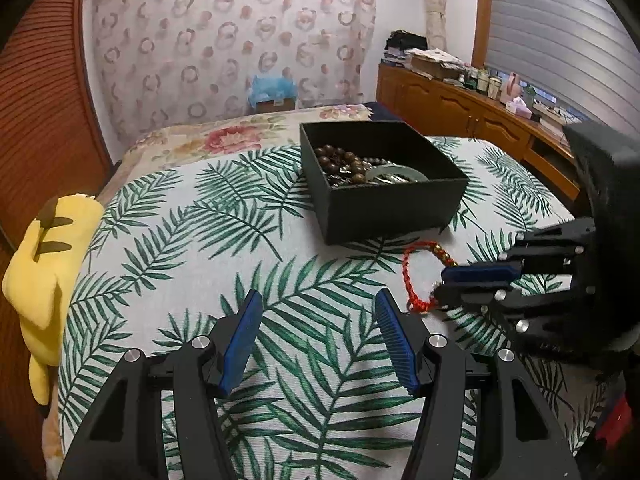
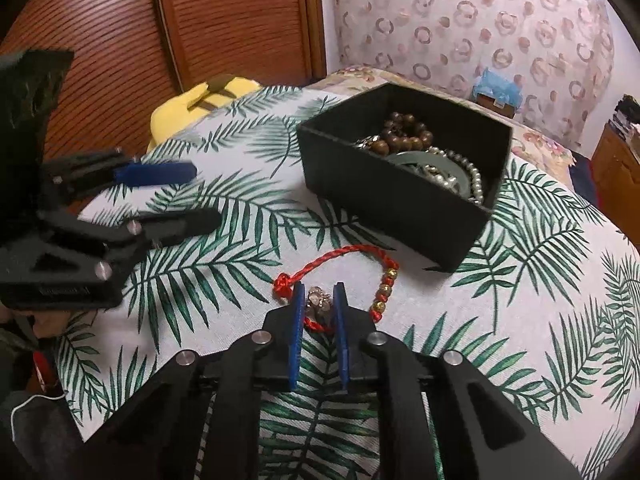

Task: Organize jewelry
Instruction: 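Grasp the red string bracelet with the left tool while the right tool grasps the silver charm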

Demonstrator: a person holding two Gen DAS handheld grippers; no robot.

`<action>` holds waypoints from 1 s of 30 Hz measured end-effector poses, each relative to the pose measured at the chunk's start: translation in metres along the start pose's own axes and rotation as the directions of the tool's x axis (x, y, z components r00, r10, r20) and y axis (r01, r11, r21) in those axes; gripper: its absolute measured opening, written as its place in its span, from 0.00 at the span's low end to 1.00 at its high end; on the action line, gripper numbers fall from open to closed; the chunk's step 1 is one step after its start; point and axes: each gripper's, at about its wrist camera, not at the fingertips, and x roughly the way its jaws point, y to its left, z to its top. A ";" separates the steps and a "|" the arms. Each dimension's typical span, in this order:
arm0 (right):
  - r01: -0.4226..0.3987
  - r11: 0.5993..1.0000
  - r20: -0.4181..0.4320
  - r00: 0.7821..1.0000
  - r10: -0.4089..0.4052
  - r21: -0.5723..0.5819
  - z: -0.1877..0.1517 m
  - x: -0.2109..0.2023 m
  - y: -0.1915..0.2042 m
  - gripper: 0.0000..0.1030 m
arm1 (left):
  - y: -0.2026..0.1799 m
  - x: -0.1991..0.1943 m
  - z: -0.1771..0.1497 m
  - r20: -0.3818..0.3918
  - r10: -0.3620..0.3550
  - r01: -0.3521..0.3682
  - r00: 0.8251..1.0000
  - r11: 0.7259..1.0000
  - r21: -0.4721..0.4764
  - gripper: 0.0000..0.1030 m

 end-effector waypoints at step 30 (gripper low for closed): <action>0.059 0.993 0.110 0.991 -0.070 0.107 -0.031 -0.062 -0.049 0.15 | -0.067 0.063 0.031 -0.137 -0.057 0.074 0.989 0.989 0.124 0.19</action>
